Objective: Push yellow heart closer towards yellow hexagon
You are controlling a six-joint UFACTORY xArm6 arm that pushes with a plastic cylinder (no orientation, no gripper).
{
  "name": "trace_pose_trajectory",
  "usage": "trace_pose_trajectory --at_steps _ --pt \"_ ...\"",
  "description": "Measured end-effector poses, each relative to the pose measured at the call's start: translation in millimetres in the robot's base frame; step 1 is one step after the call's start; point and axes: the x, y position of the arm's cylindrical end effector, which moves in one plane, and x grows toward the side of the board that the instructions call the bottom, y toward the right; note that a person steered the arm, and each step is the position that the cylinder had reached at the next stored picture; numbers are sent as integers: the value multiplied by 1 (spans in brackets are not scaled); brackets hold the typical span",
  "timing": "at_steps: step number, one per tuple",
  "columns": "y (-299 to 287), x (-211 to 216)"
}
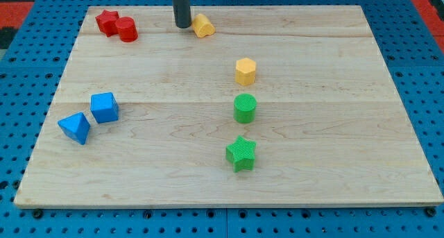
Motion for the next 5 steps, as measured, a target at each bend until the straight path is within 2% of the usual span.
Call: trace_pose_trajectory --at_steps 2,5 --pt "23 -17" --pt "91 38"
